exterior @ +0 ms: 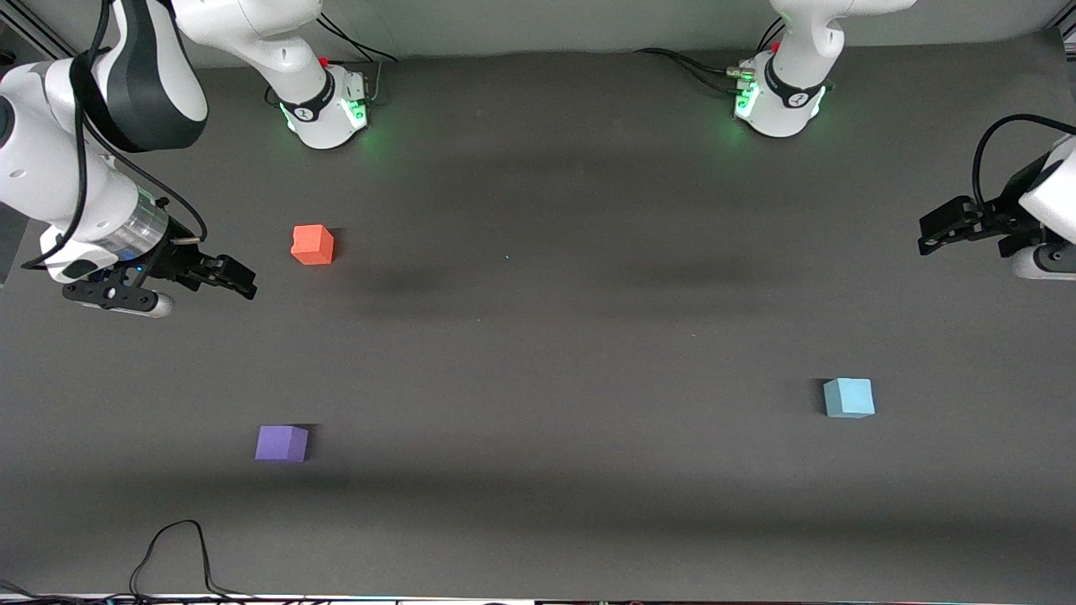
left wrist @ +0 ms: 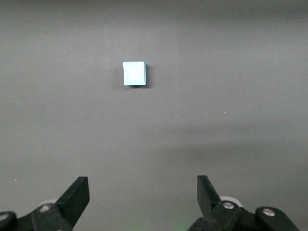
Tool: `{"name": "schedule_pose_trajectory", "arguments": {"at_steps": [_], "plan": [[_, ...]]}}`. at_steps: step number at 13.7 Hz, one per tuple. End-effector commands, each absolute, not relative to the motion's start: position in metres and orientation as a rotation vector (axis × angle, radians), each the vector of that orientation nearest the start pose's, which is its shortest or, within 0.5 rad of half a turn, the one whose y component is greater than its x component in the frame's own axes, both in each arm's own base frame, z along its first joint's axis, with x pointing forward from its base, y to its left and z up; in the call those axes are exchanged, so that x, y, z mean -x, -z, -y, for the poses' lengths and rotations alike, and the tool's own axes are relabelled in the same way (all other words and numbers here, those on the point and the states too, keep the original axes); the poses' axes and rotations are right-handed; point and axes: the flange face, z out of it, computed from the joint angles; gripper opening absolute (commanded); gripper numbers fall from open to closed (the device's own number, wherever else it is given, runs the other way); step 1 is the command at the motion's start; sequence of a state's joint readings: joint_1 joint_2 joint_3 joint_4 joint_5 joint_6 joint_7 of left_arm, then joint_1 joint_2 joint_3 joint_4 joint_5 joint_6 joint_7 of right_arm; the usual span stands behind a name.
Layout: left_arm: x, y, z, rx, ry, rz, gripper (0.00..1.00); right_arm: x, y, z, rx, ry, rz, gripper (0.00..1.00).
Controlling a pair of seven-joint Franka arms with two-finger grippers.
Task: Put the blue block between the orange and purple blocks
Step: 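Move the left gripper toward the light-blue cube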
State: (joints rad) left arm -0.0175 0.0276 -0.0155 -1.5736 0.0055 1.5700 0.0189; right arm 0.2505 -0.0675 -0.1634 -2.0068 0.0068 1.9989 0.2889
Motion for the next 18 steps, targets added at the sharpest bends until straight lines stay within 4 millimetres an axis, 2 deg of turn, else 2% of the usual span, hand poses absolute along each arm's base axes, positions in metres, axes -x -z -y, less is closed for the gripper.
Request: {"name": "schedule_pose_trajectory", "arguments": {"at_steps": [1,3,7,9,13,16,18], "plan": [[-0.553,-0.612,0.018,3.146,-0.056,-0.068,1.0,-0.526,-0.525,-0.042,3.102,0.07,-0.276,1.0],[-0.553,-0.61,0.018,3.148,-0.063,-0.063,1.0,-0.514,-0.549,-0.045,3.105,0.024,-0.266,1.0],[-0.555,-0.608,0.016,3.149,-0.063,-0.084,1.0,-0.496,-0.568,-0.041,3.103,-0.024,-0.263,1.0],[-0.562,-0.604,0.011,3.149,-0.05,-0.115,1.0,-0.489,-0.578,-0.035,3.1,-0.045,-0.271,1.0],[-0.588,-0.601,-0.005,3.147,-0.026,-0.091,1.0,-0.488,-0.58,-0.023,3.093,-0.037,-0.271,1.0],[-0.613,-0.576,-0.009,3.139,-0.055,-0.133,1.0,-0.489,-0.581,-0.017,3.102,-0.021,-0.282,1.0],[-0.628,-0.556,-0.023,3.135,-0.013,-0.102,1.0,-0.491,-0.577,-0.001,3.131,-0.025,-0.321,1.0]]}}
